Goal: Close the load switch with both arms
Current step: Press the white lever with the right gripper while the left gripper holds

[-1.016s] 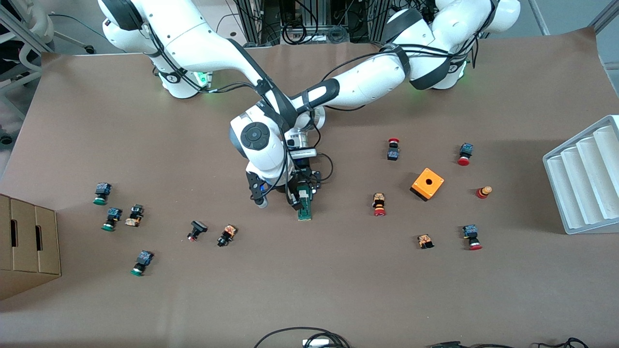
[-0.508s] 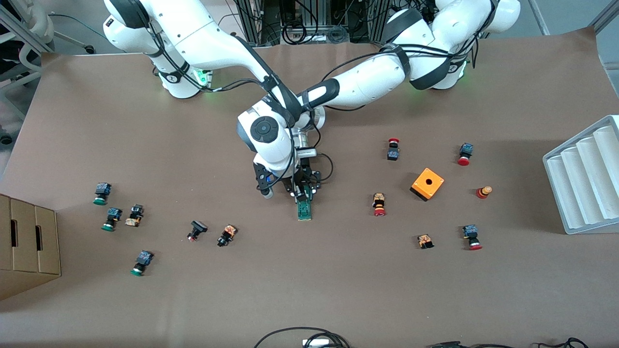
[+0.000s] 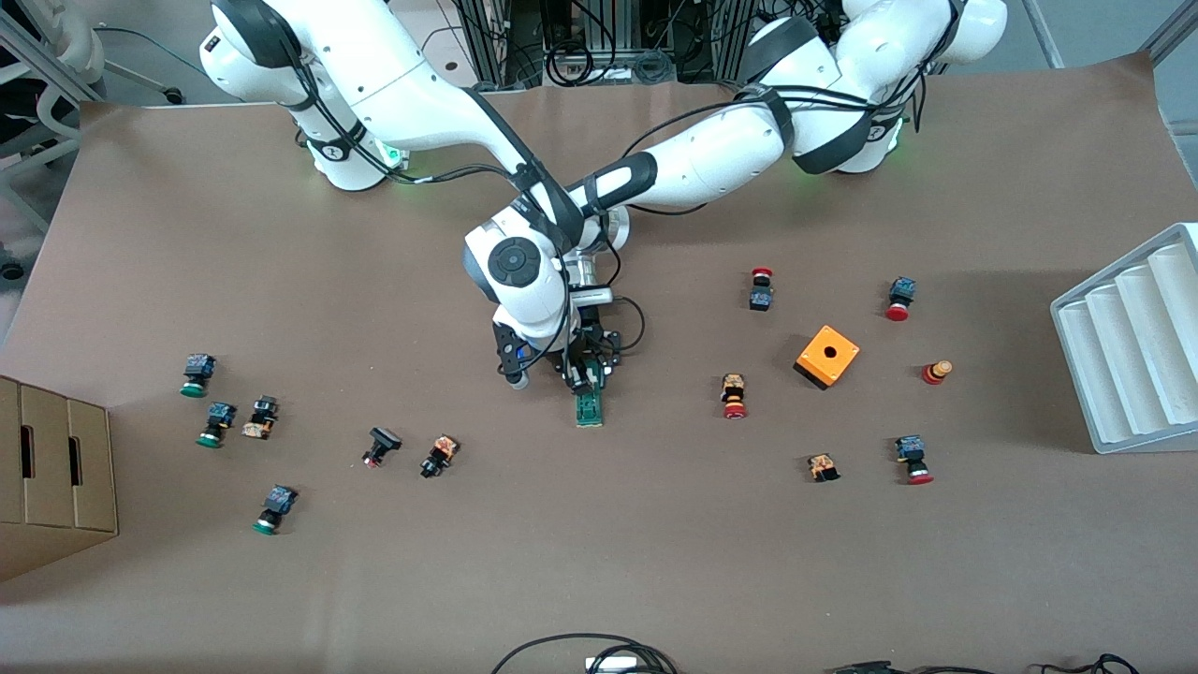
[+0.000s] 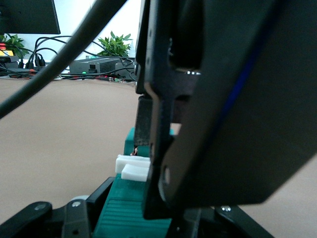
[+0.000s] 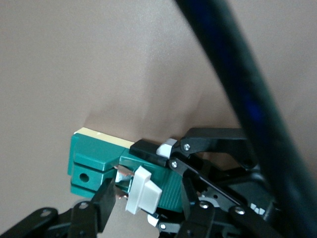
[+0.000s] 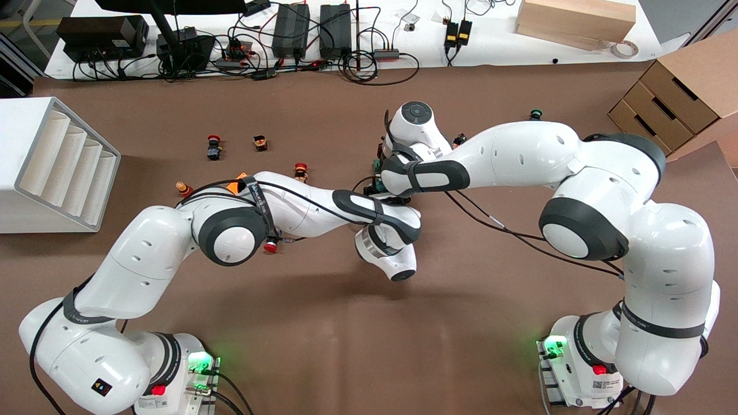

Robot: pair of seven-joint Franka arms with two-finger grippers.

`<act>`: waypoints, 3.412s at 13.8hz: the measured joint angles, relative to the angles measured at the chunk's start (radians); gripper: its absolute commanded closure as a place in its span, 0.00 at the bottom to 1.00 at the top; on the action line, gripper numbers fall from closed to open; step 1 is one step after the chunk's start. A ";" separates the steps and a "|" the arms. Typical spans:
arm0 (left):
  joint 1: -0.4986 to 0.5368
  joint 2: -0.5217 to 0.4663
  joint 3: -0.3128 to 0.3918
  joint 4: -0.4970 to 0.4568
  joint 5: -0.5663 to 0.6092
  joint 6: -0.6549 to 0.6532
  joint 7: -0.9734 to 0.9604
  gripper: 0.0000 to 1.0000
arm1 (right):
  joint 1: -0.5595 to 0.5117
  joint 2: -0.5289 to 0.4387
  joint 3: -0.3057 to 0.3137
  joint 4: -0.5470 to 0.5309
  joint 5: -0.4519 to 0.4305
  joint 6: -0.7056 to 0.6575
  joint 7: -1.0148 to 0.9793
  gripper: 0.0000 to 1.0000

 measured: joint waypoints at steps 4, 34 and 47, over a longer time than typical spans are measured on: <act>0.000 0.001 0.000 0.000 0.001 0.000 0.000 0.45 | 0.000 0.007 0.000 0.016 0.008 0.001 0.001 0.46; -0.001 0.003 0.000 0.000 0.001 0.000 0.005 0.44 | 0.009 0.013 0.002 0.031 0.020 -0.004 0.020 0.71; -0.001 0.003 0.000 0.000 0.001 0.000 0.007 0.44 | -0.002 0.001 0.001 0.060 0.041 -0.032 0.021 0.71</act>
